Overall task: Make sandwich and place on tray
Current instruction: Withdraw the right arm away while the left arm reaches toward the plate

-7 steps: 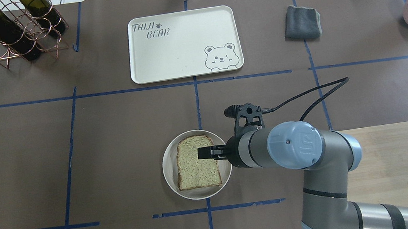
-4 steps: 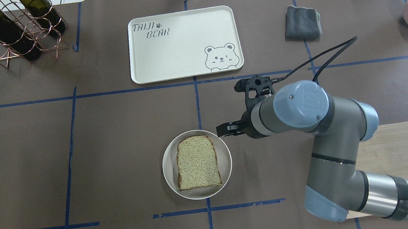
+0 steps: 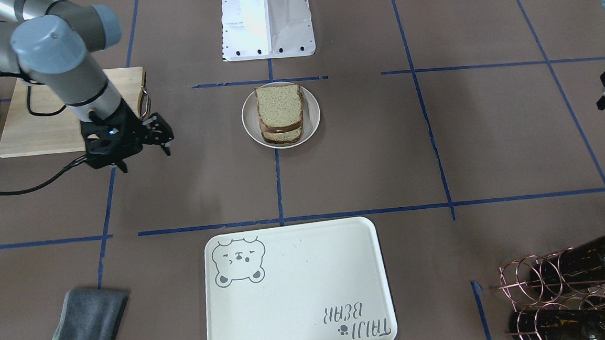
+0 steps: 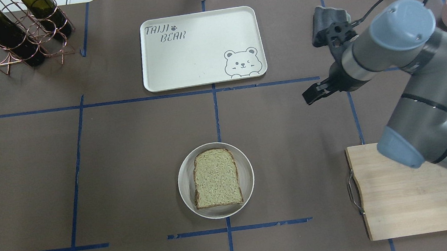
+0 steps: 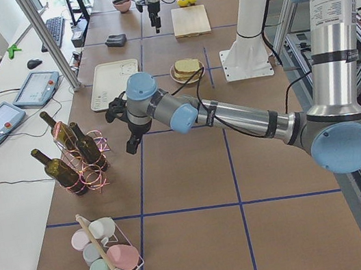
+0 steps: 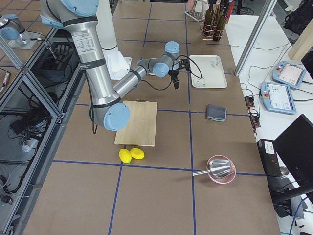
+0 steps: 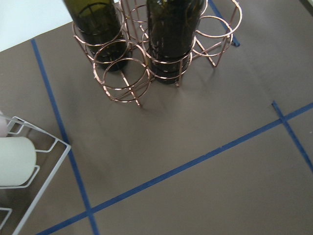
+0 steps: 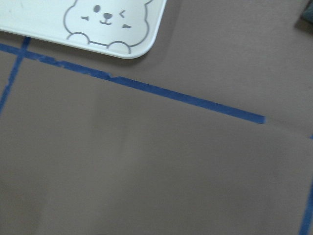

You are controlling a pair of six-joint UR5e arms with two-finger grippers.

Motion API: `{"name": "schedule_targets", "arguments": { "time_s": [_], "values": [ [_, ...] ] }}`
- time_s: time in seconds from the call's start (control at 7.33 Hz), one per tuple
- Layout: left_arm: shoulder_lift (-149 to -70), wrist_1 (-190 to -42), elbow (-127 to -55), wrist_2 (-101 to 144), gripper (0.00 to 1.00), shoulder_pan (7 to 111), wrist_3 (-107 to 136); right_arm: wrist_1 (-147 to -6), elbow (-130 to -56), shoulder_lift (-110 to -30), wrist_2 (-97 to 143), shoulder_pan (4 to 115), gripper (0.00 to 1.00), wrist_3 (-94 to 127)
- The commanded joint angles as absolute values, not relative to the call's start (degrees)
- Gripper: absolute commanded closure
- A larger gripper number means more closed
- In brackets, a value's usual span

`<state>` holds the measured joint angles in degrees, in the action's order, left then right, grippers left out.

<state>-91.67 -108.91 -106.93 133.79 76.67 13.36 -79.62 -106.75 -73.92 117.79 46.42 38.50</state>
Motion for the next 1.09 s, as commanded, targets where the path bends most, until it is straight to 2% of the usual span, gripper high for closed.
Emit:
{"name": "schedule_targets", "arguments": {
  "time_s": [0.0, 0.27, 0.55, 0.95],
  "values": [
    [-91.76, -110.48, -112.56, 132.55, 0.0, 67.55, 29.36, -79.63, -107.23, -82.4, 125.03, 57.52, 0.0, 21.26],
    [-93.85, -110.48, -117.14, 125.97, 0.0, 55.25, 48.95, -79.28, -107.4, -92.14, 129.89, 68.07, 0.0, 6.22],
    [-100.25, -110.48, -117.16, 119.57, 0.0, 45.14, 64.7, -79.63, -107.14, -101.13, 132.78, 78.0, 0.0, -7.58],
    [-108.53, -110.48, -115.58, 105.45, 0.0, 28.8, 84.58, -80.07, -107.14, -106.78, 135.44, 86.83, 0.0, -8.17]
  ]
}}
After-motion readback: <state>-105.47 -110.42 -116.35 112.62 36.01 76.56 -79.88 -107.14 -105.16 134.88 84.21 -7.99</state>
